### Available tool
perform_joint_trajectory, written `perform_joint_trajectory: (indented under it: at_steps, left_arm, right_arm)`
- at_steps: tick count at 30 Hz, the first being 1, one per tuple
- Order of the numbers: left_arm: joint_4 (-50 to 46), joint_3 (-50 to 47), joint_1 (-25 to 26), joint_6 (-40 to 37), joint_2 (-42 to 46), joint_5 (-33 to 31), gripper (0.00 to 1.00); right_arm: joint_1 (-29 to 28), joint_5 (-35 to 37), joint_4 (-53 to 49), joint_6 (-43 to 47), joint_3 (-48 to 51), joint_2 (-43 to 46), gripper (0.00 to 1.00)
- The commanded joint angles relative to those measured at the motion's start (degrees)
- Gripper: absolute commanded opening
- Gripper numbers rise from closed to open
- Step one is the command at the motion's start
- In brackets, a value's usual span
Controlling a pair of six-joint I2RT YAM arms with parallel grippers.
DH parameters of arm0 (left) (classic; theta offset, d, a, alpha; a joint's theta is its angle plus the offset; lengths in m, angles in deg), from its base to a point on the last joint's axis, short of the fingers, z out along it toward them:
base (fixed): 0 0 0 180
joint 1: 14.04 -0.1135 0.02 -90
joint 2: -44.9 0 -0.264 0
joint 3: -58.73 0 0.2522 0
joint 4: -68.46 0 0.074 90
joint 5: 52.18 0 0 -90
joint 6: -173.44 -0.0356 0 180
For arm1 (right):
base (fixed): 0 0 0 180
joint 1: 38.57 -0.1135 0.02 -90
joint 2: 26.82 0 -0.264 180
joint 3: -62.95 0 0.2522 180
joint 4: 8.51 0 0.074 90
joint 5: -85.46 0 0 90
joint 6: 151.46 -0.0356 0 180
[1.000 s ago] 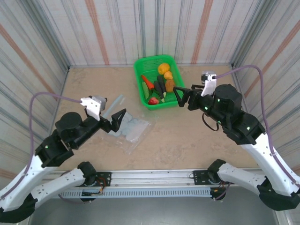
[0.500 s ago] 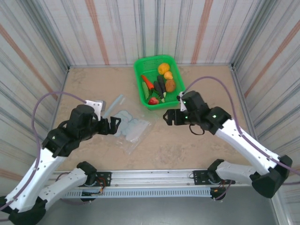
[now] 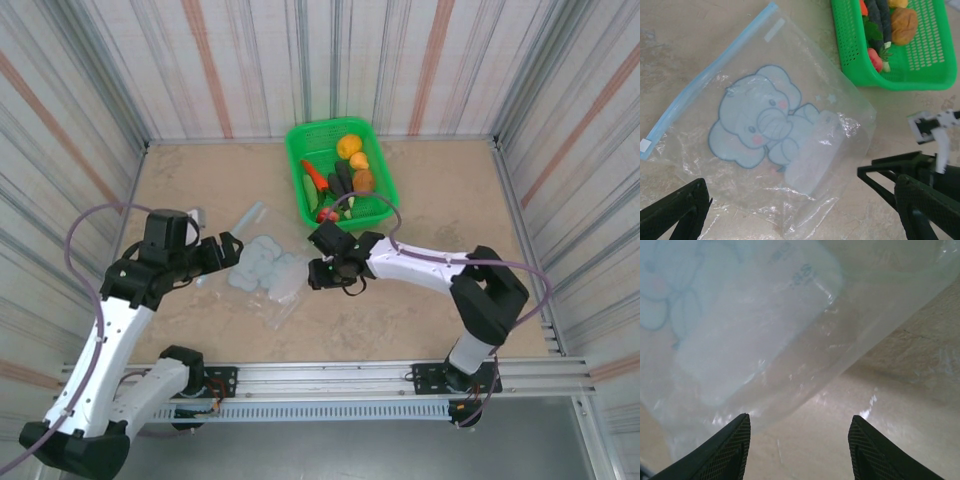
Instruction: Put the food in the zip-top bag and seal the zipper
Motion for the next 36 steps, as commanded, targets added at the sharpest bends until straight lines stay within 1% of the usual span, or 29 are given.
perform_joint_trajectory:
  at_steps: [1, 2, 3, 6, 9, 12, 14, 18, 22, 24, 27, 30, 34, 36]
  left_arm:
    - [0.5, -1.4, -0.3, 0.3, 3.0, 2.2, 0.99]
    - [0.8, -1.9, -0.3, 0.4, 3.9, 2.6, 0.99]
    - [1.2, -2.5, -0.3, 0.4, 4.8, 3.1, 0.99]
    - [2.1, -3.5, -0.3, 0.1, 6.8, 3.9, 0.99]
    - [1.1, -2.8, -0.3, 0.4, 6.5, 3.5, 0.99]
    - [0.6, -2.2, -0.3, 1.6, 6.6, 3.4, 0.99]
    - [0.6, -2.1, -0.3, 2.4, 7.0, 3.0, 0.99]
    - [1.1, -2.7, -0.3, 4.7, 6.0, 3.5, 0.99]
    - [6.7, -4.6, -0.3, 3.5, 3.8, 6.2, 0.95]
    - [7.5, -4.9, -0.3, 3.2, 1.5, 5.4, 0.95]
    - [8.9, -5.3, -0.4, 2.8, -3.7, 7.9, 0.96]
    - [13.0, -7.9, -0.4, 2.0, -8.3, 12.9, 0.82]
    - [20.2, -11.4, -0.4, 2.2, -14.0, 17.0, 0.8]
    - [24.0, -12.2, -0.2, 2.5, -17.4, 18.1, 0.79]
  right_arm:
    - [0.1, 2.8, 4.8, -5.9, 0.3, -1.7, 0.54]
    - [0.3, 3.4, 5.8, -6.5, 0.9, -2.0, 0.53]
    - [0.7, 3.8, 7.0, -7.5, 1.6, -2.1, 0.49]
    - [2.2, 4.0, 11.3, -9.6, 3.6, -2.1, 0.35]
    - [3.6, 4.6, 11.8, -10.9, 4.3, -2.2, 0.21]
    - [5.1, 5.5, 13.6, -12.2, 7.7, 0.2, 0.09]
    - [6.2, 5.9, 14.8, -12.5, 10.6, 2.8, 0.04]
    - [8.7, 4.7, 14.7, -11.4, 15.0, 7.2, 0.04]
    - [11.9, 3.6, 12.7, -6.8, 18.9, 12.5, 0.06]
    - [14.3, 2.6, 11.0, -5.0, 20.5, 15.1, 0.06]
    - [18.2, 0.6, 10.3, -2.5, 23.2, 20.3, 0.05]
    - [21.4, -1.7, 8.7, 2.3, 23.7, 23.2, 0.01]
    - [24.1, -3.7, 3.2, 8.8, 20.5, 22.4, 0.01]
    - [25.4, -4.4, 1.4, 10.4, 19.7, 21.7, 0.01]
